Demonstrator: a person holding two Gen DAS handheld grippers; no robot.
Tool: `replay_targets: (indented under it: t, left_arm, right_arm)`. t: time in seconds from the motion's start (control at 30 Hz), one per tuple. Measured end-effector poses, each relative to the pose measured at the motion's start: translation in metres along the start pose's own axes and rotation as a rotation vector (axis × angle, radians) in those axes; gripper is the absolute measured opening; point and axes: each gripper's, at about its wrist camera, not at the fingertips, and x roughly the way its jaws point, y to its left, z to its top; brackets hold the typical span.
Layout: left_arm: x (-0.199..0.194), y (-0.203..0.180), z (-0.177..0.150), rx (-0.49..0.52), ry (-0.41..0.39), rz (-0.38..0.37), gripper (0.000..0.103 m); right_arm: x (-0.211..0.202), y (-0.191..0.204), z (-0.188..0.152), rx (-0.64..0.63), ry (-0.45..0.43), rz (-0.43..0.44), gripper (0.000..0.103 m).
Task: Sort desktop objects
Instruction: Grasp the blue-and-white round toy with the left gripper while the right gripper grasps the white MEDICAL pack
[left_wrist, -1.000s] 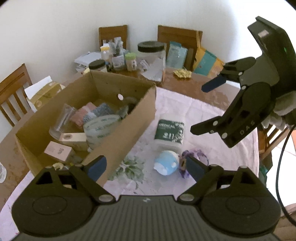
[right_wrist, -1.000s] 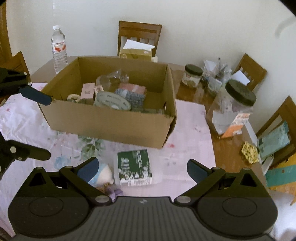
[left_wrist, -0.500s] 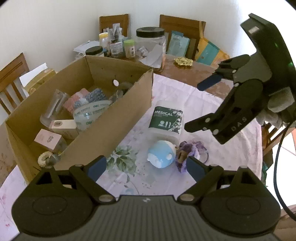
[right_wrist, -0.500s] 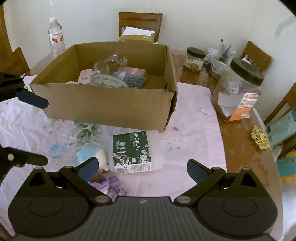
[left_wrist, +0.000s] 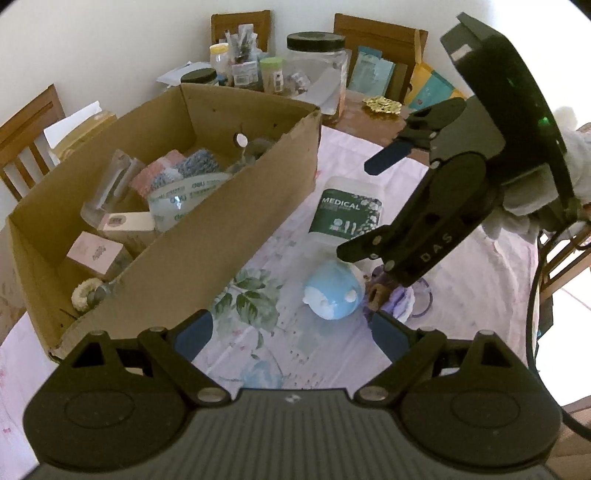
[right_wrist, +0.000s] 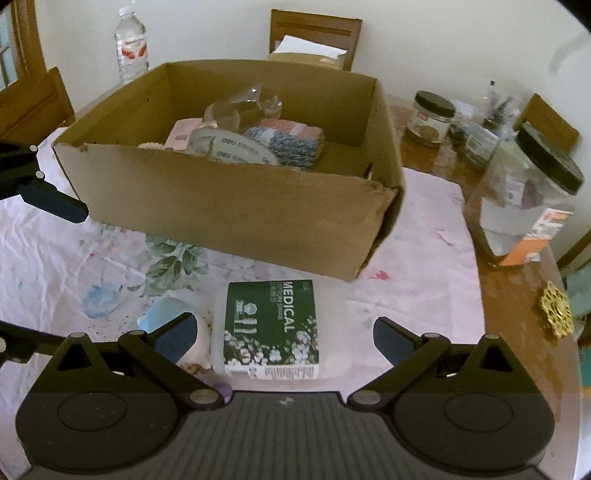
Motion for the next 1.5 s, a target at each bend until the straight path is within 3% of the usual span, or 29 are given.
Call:
replay_targets:
  t: [0.57,0.7,0.93,1.1,1.2,1.5]
  left_arm:
    - [0.032,-0.008,0.01,0.03,-0.016,-0.015,0.091]
    - [0.045,-0.012,0.013,0.076,-0.012,-0.006,0.081]
    - [0.059,-0.011,0.017,0.054,-0.009,-0.062,0.072]
    - [0.07,-0.008,0.018,0.004,0.023,-0.112,0.052]
    - [0.07,-0.007,0.017,-0.009,0.024,-0.129,0.047]
    - [0.062,0.0,0.018,-0.044,0.019,-0.134,0.044]
  right_arm:
    - [0.009,-0.017,0.002,-0.022,0.013,-0.015,0.103]
    - [0.008,-0.019,0.0,-0.018,0.014,-0.017,0.103]
    - [0.008,-0.022,-0.002,-0.02,0.014,-0.01,0.103]
    - [0.01,-0.021,-0.003,-0.025,0.017,-0.01,0.103]
    - [0.011,-0.021,-0.003,-0.028,0.017,-0.007,0.103]
    - [0.014,-0.013,0.001,-0.072,0.034,0.006,0.087]
